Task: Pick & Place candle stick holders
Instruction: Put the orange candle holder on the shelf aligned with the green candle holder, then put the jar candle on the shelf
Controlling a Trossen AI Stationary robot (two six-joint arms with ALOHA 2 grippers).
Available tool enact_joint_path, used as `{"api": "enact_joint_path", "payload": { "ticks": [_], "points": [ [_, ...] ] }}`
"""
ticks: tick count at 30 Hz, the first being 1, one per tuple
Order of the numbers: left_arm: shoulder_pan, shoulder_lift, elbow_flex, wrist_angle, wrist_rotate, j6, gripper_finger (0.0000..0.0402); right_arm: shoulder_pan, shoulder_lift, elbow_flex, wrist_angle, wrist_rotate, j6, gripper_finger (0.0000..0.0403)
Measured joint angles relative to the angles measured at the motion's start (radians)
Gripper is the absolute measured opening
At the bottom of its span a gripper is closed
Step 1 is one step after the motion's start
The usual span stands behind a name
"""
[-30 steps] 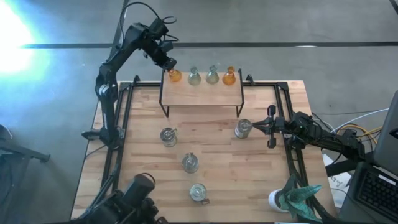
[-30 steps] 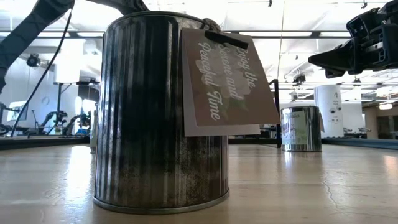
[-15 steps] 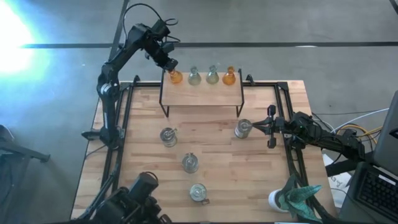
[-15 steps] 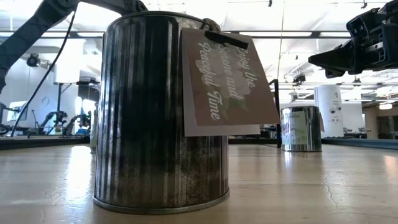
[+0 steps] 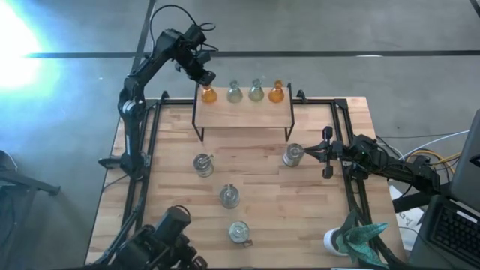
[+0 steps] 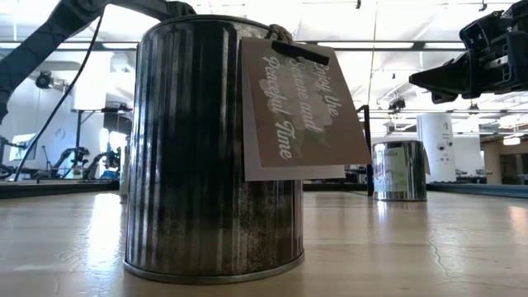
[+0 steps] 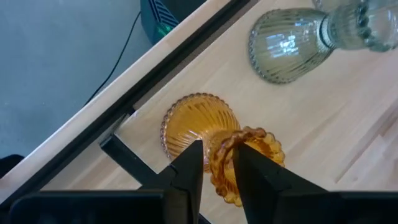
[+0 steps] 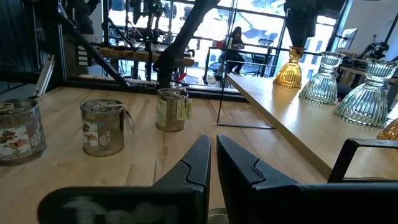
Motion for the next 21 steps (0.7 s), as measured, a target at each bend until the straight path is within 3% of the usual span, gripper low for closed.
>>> {"api": "enact_joint_path", "payload": {
  "ticks": [21],
  "points": [
    [0.0,-0.002,0.0,0.038,0.004,-0.005,0.0094,0.0,0.0,0.0,0.0,0.0,0.0,0.0022]
  ]
}}
